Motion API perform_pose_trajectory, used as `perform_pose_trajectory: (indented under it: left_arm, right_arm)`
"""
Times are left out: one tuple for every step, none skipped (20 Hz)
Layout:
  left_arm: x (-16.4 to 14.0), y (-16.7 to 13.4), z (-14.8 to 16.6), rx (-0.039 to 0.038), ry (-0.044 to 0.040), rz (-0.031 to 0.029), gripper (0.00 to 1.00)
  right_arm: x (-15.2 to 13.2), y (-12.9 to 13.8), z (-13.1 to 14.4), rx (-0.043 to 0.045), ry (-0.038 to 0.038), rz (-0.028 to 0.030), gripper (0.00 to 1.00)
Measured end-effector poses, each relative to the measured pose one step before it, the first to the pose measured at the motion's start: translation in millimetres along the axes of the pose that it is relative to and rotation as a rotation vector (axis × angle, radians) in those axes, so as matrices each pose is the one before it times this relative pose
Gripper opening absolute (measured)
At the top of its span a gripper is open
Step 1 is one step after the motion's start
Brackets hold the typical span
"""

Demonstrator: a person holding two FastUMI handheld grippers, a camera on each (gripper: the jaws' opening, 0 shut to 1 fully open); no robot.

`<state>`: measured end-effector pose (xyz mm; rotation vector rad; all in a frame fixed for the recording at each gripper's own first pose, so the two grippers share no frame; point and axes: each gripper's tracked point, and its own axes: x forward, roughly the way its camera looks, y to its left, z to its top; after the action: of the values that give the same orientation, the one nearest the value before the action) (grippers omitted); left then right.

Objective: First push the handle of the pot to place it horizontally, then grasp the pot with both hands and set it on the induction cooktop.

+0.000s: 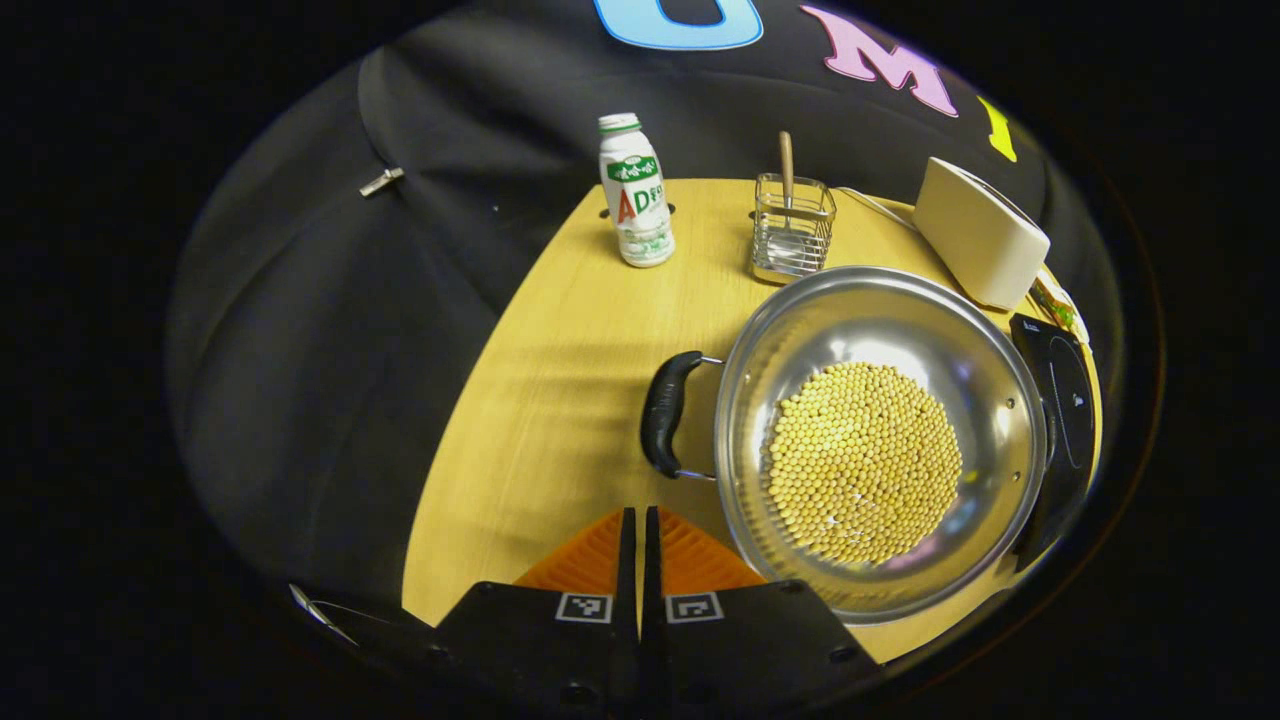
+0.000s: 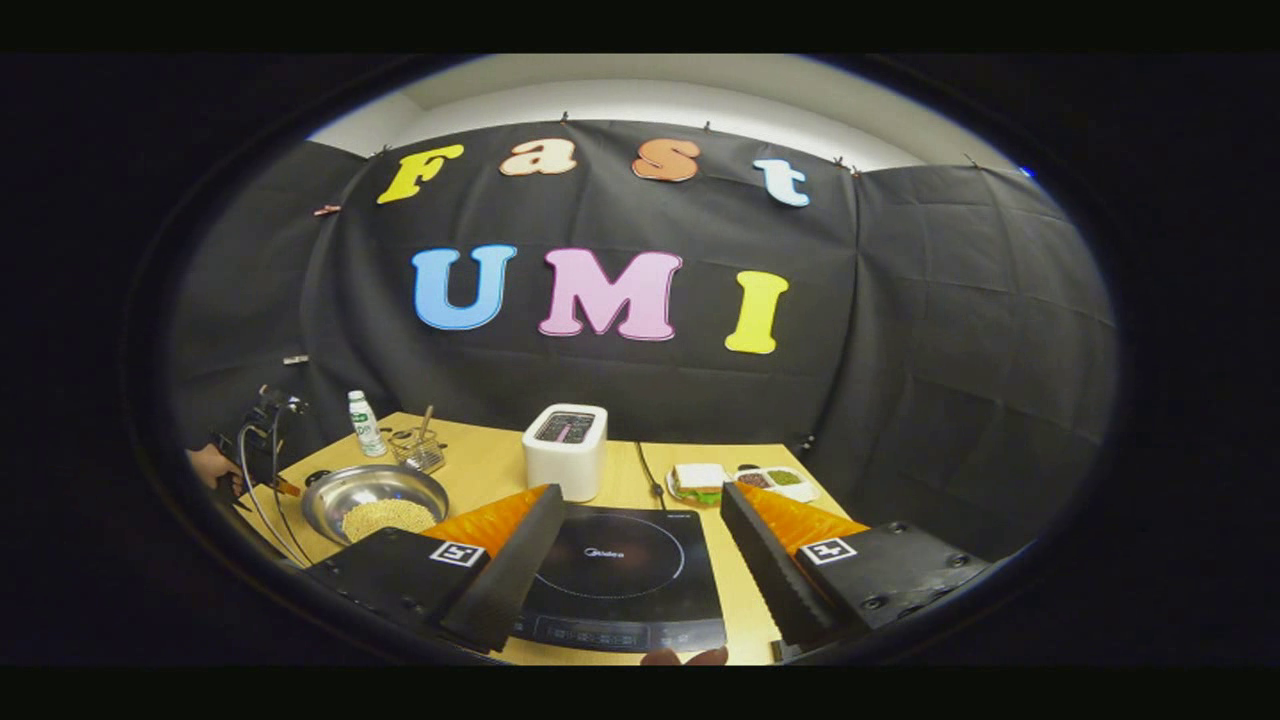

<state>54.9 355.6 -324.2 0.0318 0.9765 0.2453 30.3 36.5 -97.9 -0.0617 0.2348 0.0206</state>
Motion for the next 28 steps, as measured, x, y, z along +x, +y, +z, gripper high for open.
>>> perform_pose_trajectory:
  left_arm:
    - [-6.60,0.57,5.35,-0.00766,-0.04079,-0.00876,0.05]
    - [-7.27,2.38,7.13,-0.00104,-0.03984,-0.00268,0.05]
    - [-7.21,0.15,3.08,0.00118,-0.03348,-0.01221,0.05]
    - [-7.82,-1.27,6.60,0.00326,-0.03523,-0.00995,0.06]
    - [-7.29,-0.95,6.05,0.00415,-0.03558,-0.00611,0.17]
    - [-6.27,-0.69,6.06,0.00183,-0.03150,-0.01066,0.24]
    - [-3.12,-0.50,9.70,-0.00151,-0.03230,-0.01678,0.43]
    - [-3.97,-1.59,7.73,0.00030,-0.02715,-0.00739,0.52]
    - [-1.87,3.10,7.09,0.00311,-0.02822,0.00741,0.68]
    - [1.79,1.28,7.11,0.00044,-0.01955,0.00207,0.78]
    - [2.86,-0.92,0.60,-0.00072,-0.00551,-0.00547,0.93]
    - [3.90,-2.44,-1.99,-0.00274,0.01237,-0.01211,0.95]
    - [6.31,-3.90,-4.07,-0.00243,0.01690,-0.01243,0.94]
    - [6.11,-2.81,-2.65,-0.00321,0.01101,-0.01394,0.94]
    - [9.48,-3.18,-3.23,-0.00625,0.01542,-0.01854,0.95]
    - [7.22,-2.91,-2.38,-0.00308,0.01177,-0.01407,0.95]
    - [3.98,-4.00,-3.83,0.00080,0.01598,-0.01518,0.95]
    - [7.37,-2.16,-4.48,0.00304,0.02046,-0.01320,0.95]
    - [8.09,-0.62,-4.05,0.00361,0.01914,-0.00990,0.95]
    - [6.49,-0.07,-3.19,0.00450,0.01952,-0.00457,0.95]
    - [7.15,0.60,-2.75,0.00468,0.01116,-0.00014,0.95]
    - [6.19,0.38,0.38,0.00394,0.00898,-0.00176,0.95]
    - [8.33,0.68,2.87,0.00491,0.00574,-0.00020,0.95]
    - [5.29,0.59,-0.75,0.00800,0.01182,-0.00287,0.95]
    - [7.47,1.29,-0.47,0.00923,0.01196,-0.00304,0.95]
    - [4.93,0.73,-1.81,0.00742,0.01445,0.00218,0.95]
    - [2.73,1.95,-1.23,0.00171,0.00775,0.00162,0.94]
    - [3.89,0.16,-0.67,-0.00140,0.00584,-0.00173,0.94]
  right_arm:
    - [1.97,3.63,-1.72,0.00028,0.00742,0.00861,0.98]
    - [1.98,4.16,-2.11,0.00071,0.00668,0.01001,0.98]
    - [3.11,4.78,-0.86,0.00308,0.00600,0.01420,0.98]
    - [2.13,6.58,-1.57,0.00546,0.00715,0.01812,0.98]
    - [2.46,7.10,-1.28,0.00676,0.00684,0.01571,0.98]
    - [2.70,7.52,-0.85,0.00842,0.00780,0.01696,0.98]
    - [4.59,9.11,-1.58,0.00973,0.00881,0.01889,0.98]
    - [3.57,9.17,-2.87,0.00886,0.01196,0.02028,0.98]
    - [4.94,10.81,-3.49,0.00875,0.01452,0.02150,0.98]
    - [6.74,9.64,-4.80,0.00634,0.01453,0.01850,0.98]
    - [6.85,9.88,-5.32,0.00993,0.01803,0.01760,0.98]
    - [6.80,10.21,-6.03,0.01331,0.01604,0.01934,0.98]
    - [8.13,10.28,-5.40,0.00327,0.01538,0.01802,0.98]
    - [9.46,10.57,-5.77,-0.00956,0.01618,0.01493,0.98]
    - [7.77,9.06,-3.67,-0.01266,0.01203,0.01542,0.98]
    - [9.88,10.02,-3.08,-0.00774,0.01251,0.02212,0.98]
    - [10.14,9.34,-4.46,0.00001,0.01994,0.02052,0.98]
    - [9.91,8.55,-6.83,0.00830,0.02298,0.02246,0.98]
    - [10.20,9.09,-6.69,0.01334,0.03321,0.02027,0.98]
    - [8.28,6.43,-7.02,0.01242,0.03247,0.01469,0.98]
    - [11.05,7.76,-9.74,0.01650,0.04489,0.01883,0.98]
    - [7.01,7.17,-10.29,0.01357,0.04203,0.01450,0.99]
    - [6.62,5.56,-8.27,0.01271,0.03429,0.01173,0.99]
    - [7.47,3.96,-10.87,0.01753,0.03530,0.00632,0.99]
    - [8.77,0.97,-7.54,0.01665,0.03049,-0.00421,0.99]
    - [10.96,-2.48,-7.21,0.01594,0.03286,-0.01175,0.99]
    - [11.56,-2.54,-8.04,0.01328,0.03295,-0.01509,0.94]
    - [10.41,-2.84,-9.63,0.00667,0.03494,-0.01733,0.99]
